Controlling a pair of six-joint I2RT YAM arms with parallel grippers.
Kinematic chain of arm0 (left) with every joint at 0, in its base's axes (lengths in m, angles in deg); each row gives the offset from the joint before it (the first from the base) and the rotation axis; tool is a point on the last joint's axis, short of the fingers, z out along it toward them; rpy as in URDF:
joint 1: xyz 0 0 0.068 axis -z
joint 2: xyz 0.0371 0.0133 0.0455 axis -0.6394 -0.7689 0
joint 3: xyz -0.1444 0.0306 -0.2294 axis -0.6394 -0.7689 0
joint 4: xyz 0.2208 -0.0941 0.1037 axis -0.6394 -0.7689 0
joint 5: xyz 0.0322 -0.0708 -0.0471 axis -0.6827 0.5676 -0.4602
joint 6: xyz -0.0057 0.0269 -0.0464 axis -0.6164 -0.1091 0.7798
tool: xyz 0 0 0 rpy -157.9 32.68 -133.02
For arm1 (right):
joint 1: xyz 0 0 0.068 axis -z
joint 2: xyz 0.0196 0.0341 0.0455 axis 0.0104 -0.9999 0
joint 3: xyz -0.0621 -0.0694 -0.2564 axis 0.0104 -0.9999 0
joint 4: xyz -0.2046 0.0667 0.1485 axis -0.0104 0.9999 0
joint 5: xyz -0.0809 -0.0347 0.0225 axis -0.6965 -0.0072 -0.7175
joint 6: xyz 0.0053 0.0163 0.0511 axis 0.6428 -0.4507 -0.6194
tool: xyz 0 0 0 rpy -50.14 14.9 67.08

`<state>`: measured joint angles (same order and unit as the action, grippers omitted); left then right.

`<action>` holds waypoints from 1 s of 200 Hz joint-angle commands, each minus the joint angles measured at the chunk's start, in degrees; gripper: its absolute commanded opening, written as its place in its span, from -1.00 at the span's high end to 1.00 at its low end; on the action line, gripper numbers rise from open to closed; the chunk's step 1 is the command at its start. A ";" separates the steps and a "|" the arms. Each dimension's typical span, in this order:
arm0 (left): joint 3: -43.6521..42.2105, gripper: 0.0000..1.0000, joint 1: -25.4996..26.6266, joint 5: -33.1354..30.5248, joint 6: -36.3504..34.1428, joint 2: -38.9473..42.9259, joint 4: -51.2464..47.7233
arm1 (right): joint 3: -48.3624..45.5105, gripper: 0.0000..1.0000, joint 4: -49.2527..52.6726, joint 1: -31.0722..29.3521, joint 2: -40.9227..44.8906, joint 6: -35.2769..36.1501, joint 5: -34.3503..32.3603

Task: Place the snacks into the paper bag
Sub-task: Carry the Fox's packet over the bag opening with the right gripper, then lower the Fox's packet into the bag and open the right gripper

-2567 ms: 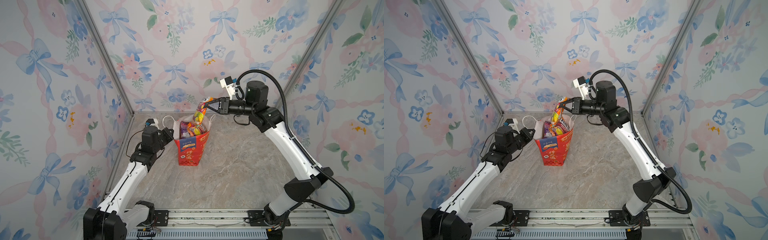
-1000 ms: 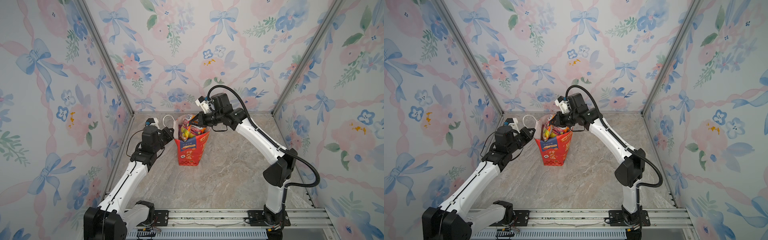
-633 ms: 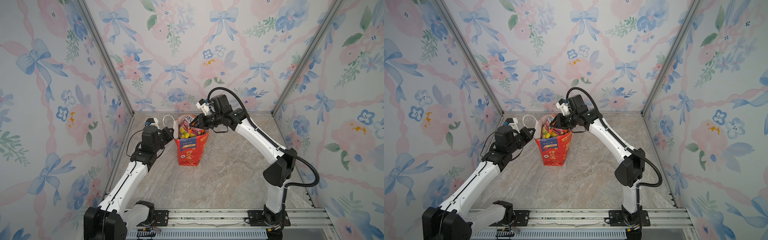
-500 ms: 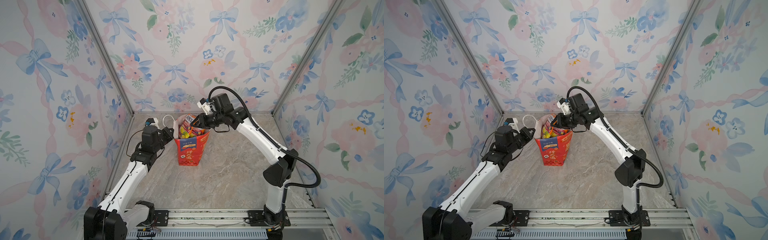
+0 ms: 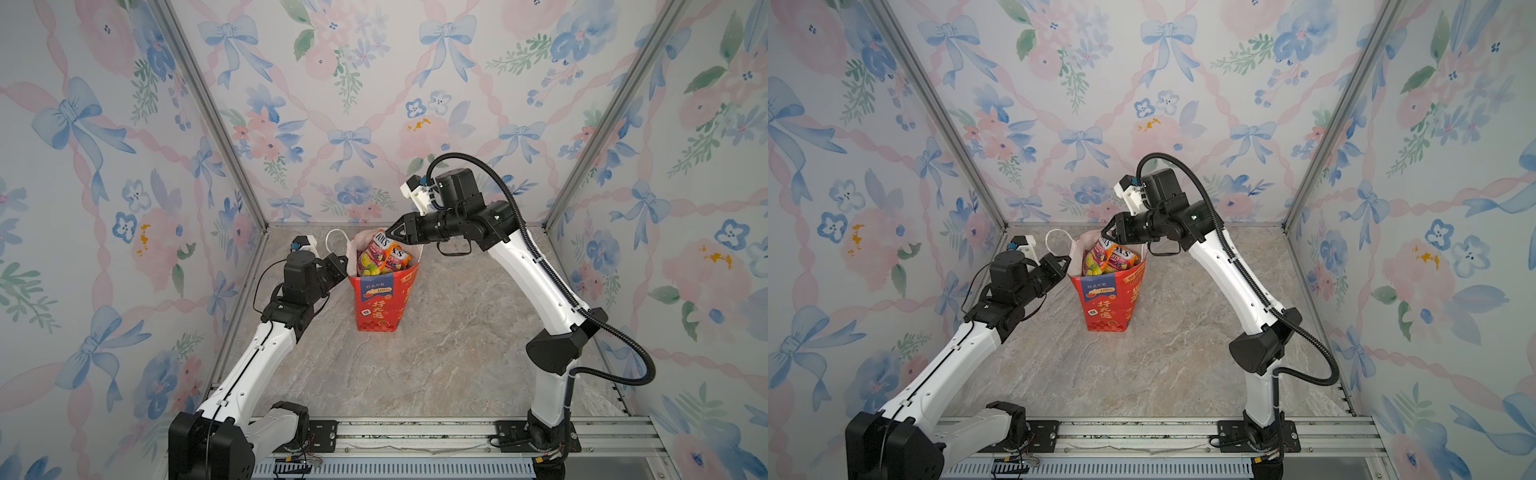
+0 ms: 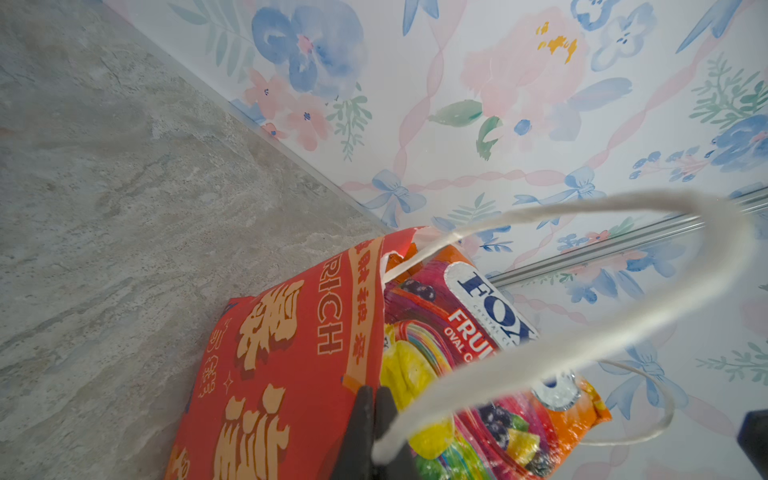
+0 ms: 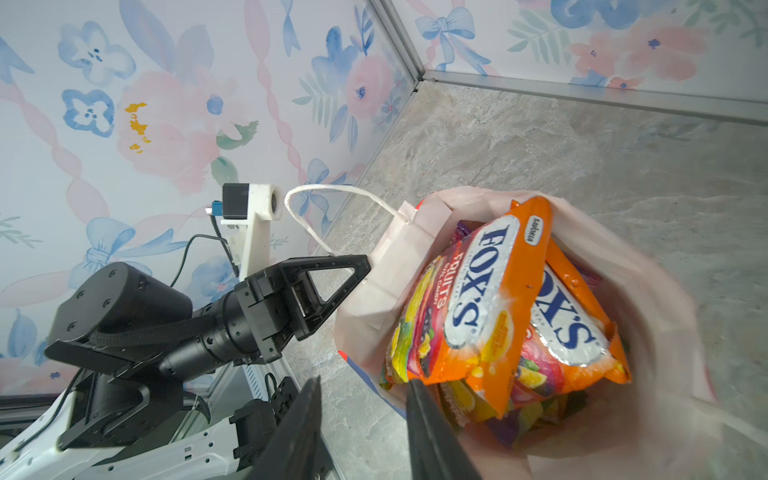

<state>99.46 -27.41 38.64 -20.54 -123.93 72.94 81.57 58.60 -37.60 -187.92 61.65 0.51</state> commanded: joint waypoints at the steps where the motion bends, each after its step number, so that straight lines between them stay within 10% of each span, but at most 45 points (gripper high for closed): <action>1: 1.34 1.00 -0.23 0.12 -0.39 -0.38 0.52 | 2.63 0.26 -1.01 -0.87 -2.53 -1.03 3.33; 200: 0.74 1.00 -0.23 0.27 -0.24 -0.26 1.25 | -3.45 0.29 3.84 -1.21 -9.43 -0.29 -4.07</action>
<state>99.46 -27.41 38.66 -20.54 -123.93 73.01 79.12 60.35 -38.26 -198.57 60.38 -1.83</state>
